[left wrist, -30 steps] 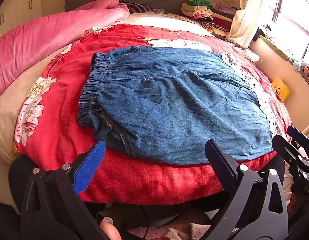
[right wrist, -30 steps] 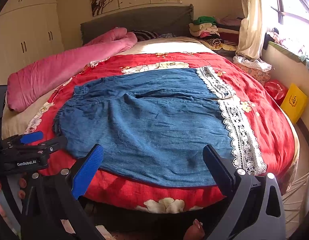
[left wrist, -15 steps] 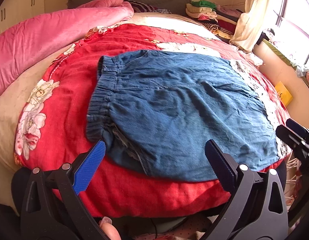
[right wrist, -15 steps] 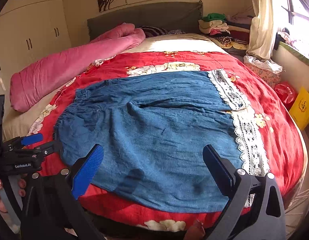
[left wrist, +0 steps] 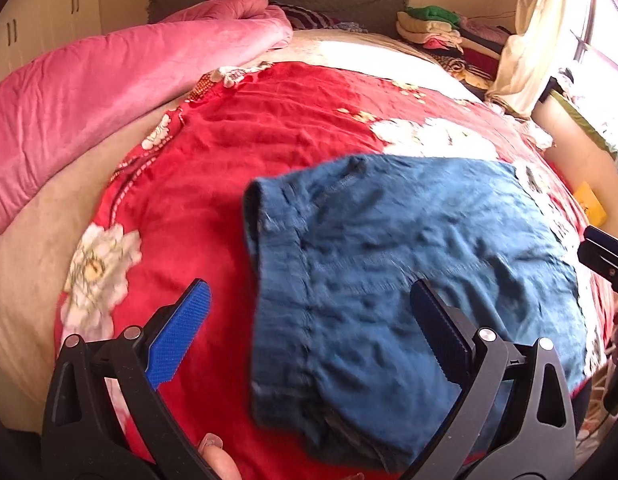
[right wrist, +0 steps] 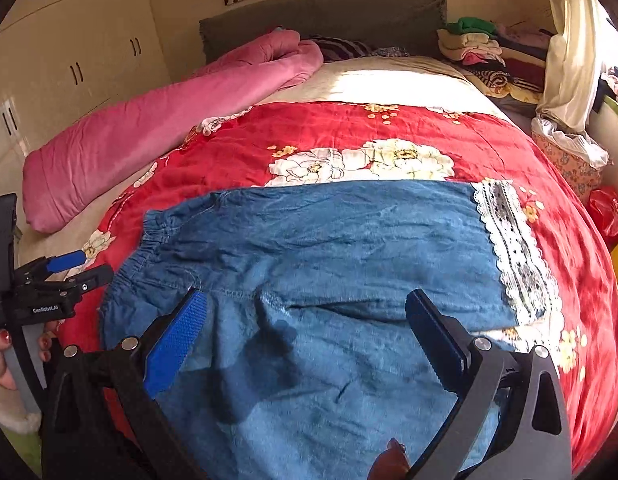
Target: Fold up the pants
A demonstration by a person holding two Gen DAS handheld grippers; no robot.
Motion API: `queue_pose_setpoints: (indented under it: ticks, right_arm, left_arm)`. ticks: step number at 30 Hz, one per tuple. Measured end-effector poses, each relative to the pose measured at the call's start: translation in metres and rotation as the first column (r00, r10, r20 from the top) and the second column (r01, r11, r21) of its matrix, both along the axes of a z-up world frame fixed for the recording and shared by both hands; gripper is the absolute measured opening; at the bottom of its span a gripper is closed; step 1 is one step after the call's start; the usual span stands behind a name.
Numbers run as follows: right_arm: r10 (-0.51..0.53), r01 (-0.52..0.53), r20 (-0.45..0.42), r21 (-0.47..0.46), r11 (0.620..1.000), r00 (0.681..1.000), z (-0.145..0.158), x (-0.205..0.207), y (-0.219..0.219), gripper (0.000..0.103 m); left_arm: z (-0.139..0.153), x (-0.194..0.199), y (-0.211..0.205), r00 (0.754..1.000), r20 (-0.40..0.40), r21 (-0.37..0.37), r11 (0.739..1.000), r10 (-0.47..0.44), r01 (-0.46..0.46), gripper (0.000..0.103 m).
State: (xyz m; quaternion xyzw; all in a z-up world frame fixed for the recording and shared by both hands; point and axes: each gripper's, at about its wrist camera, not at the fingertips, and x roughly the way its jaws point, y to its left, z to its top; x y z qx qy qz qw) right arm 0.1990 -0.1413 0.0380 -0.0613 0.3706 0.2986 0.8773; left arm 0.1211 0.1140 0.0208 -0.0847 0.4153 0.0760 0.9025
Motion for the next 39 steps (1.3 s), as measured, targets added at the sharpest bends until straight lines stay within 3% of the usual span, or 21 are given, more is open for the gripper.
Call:
queue_pose_setpoints:
  ticks: [3, 6, 14, 17, 19, 24, 30, 36, 37, 38, 39]
  right_arm:
    - [0.019, -0.019, 0.003, -0.031, 0.999, 1.000, -0.001, 0.021, 0.016, 0.099]
    - [0.044, -0.045, -0.008, -0.061, 0.997, 0.999, -0.006, 0.044, 0.031, 0.099]
    - [0.116, -0.118, -0.022, -0.180, 0.977, 0.993, -0.030, 0.095, 0.070, 0.099]
    - [0.127, -0.133, -0.041, -0.207, 0.969, 0.991, -0.039, 0.111, 0.079, 0.099]
    - [0.129, -0.139, -0.058, -0.211, 0.968, 0.990, -0.044, 0.122, 0.086, 0.099]
    - [0.156, -0.168, -0.066, -0.260, 0.951, 0.986, -0.055, 0.143, 0.108, 0.099]
    - [0.276, -0.281, -0.060, -0.318, 0.906, 0.959, -0.066, 0.160, 0.142, 0.099]
    - [0.448, -0.432, -0.063, -0.415, 0.801, 0.892, -0.076, 0.154, 0.174, 0.097]
    - [0.461, -0.449, -0.078, -0.417, 0.790, 0.884, -0.078, 0.153, 0.176, 0.088]
    - [0.479, -0.478, -0.104, -0.395, 0.784, 0.872, -0.078, 0.152, 0.178, 0.072]
    - [0.494, -0.507, -0.133, -0.358, 0.784, 0.859, -0.077, 0.150, 0.178, 0.046]
  left_arm:
    - [-0.004, 0.028, 0.020, 1.000, -0.018, 0.012, 1.000, 0.026, -0.025, 0.094]
    - [-0.013, 0.053, 0.035, 0.999, -0.045, -0.028, 1.000, 0.010, -0.011, 0.094]
    - [-0.040, 0.098, 0.050, 0.996, -0.084, 0.008, 1.000, -0.012, 0.013, 0.092]
    - [-0.049, 0.111, 0.050, 0.996, -0.088, 0.013, 0.999, -0.034, 0.035, 0.072]
    - [-0.056, 0.119, 0.051, 0.994, -0.103, 0.004, 0.999, -0.047, 0.048, 0.047]
    - [-0.059, 0.119, 0.057, 0.996, -0.056, -0.064, 0.996, -0.073, 0.069, 0.026]
    - [-0.046, 0.107, 0.065, 0.994, 0.043, -0.139, 0.985, -0.096, 0.101, 0.023]
    - [-0.028, 0.099, 0.061, 0.985, 0.108, -0.143, 0.979, -0.132, 0.147, 0.022]
    - [-0.026, 0.098, 0.061, 0.985, 0.112, -0.141, 0.979, -0.134, 0.149, 0.022]
    - [-0.025, 0.097, 0.061, 0.984, 0.115, -0.142, 0.978, -0.136, 0.151, 0.022]
    - [-0.024, 0.097, 0.060, 0.983, 0.116, -0.143, 0.977, -0.140, 0.156, 0.022]
